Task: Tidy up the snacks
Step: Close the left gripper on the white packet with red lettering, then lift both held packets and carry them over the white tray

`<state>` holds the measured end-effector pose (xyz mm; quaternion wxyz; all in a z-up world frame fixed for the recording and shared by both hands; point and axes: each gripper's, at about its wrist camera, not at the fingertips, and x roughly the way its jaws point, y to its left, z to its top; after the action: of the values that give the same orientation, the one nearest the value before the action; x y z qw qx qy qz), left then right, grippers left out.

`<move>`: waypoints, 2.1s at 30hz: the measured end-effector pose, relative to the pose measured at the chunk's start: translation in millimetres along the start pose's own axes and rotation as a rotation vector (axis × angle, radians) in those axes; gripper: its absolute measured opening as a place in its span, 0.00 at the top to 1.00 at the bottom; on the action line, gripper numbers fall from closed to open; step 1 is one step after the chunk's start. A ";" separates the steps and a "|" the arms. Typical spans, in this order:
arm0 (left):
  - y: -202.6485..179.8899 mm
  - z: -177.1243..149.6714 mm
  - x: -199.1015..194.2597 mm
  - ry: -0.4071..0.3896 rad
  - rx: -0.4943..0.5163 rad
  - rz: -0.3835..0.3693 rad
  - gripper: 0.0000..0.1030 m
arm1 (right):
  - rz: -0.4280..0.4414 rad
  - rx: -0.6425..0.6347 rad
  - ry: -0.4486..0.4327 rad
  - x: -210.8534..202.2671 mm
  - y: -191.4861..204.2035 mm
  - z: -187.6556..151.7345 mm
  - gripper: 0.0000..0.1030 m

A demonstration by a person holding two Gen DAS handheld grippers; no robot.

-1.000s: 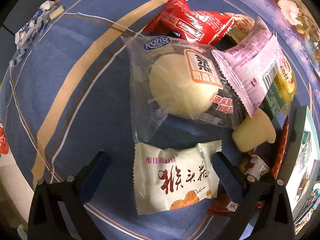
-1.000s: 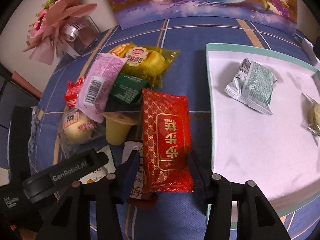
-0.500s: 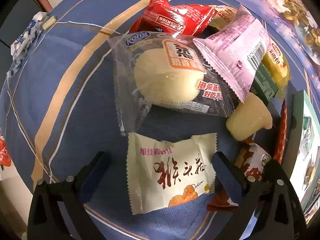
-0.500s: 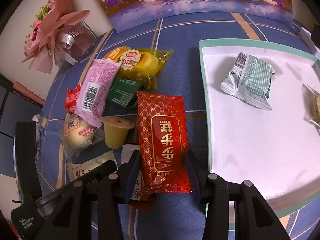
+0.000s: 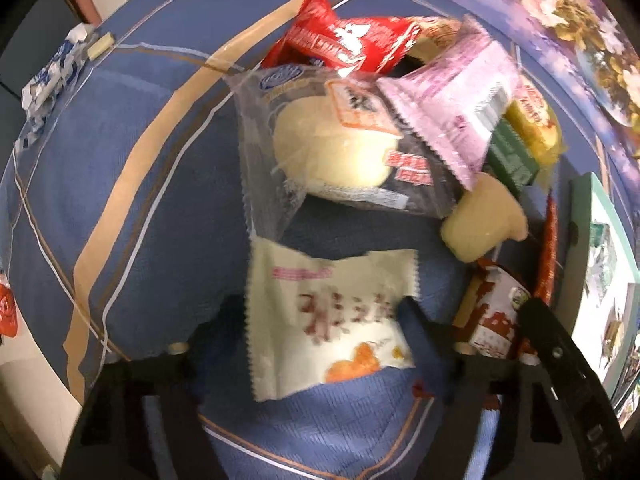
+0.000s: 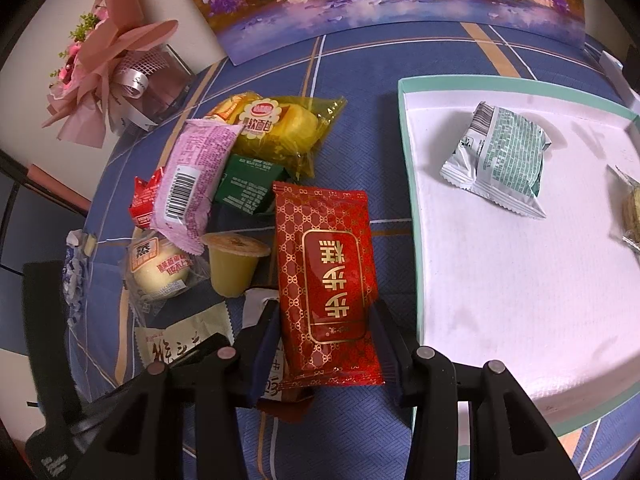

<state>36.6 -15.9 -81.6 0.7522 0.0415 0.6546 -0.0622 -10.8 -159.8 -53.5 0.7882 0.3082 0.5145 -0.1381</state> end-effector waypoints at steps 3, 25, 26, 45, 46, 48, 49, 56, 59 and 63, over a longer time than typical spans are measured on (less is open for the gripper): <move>0.2 -2.8 -6.8 -0.007 -0.002 -0.037 0.49 | 0.000 -0.001 0.000 -0.3 -0.3 0.0 0.54; 61.2 8.8 -46.2 -0.034 -0.185 -0.152 0.70 | 0.102 -0.039 0.048 4.4 18.5 -7.6 0.53; 68.0 15.0 -42.8 -0.034 -0.184 -0.154 0.71 | 0.095 -0.040 0.042 3.1 19.0 -7.2 0.53; 63.2 20.1 -34.0 -0.028 -0.196 -0.156 0.71 | -0.018 -0.036 0.012 3.5 6.8 3.6 0.56; 63.2 20.2 -33.7 -0.028 -0.196 -0.156 0.71 | -0.024 -0.038 0.012 4.1 6.2 3.7 0.55; 63.6 20.4 -33.5 -0.027 -0.197 -0.157 0.71 | -0.042 -0.051 0.012 5.9 7.1 3.5 0.51; 63.6 20.5 -32.4 -0.026 -0.199 -0.158 0.71 | -0.048 -0.059 0.010 7.1 8.7 3.8 0.50; 66.8 20.9 -27.8 -0.017 -0.215 -0.168 0.71 | -0.102 -0.126 0.007 18.4 22.4 3.3 0.49; 67.1 20.8 -26.9 -0.018 -0.212 -0.164 0.71 | -0.115 -0.145 0.008 19.5 23.7 2.7 0.49; 66.9 21.0 -26.6 -0.017 -0.212 -0.158 0.71 | -0.175 -0.206 0.004 24.4 35.4 -4.6 0.49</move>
<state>63.4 48.3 -53.6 0.7509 -0.0903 0.6522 -0.0520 15.3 -127.1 -64.5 0.7996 0.1799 0.5523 -0.1523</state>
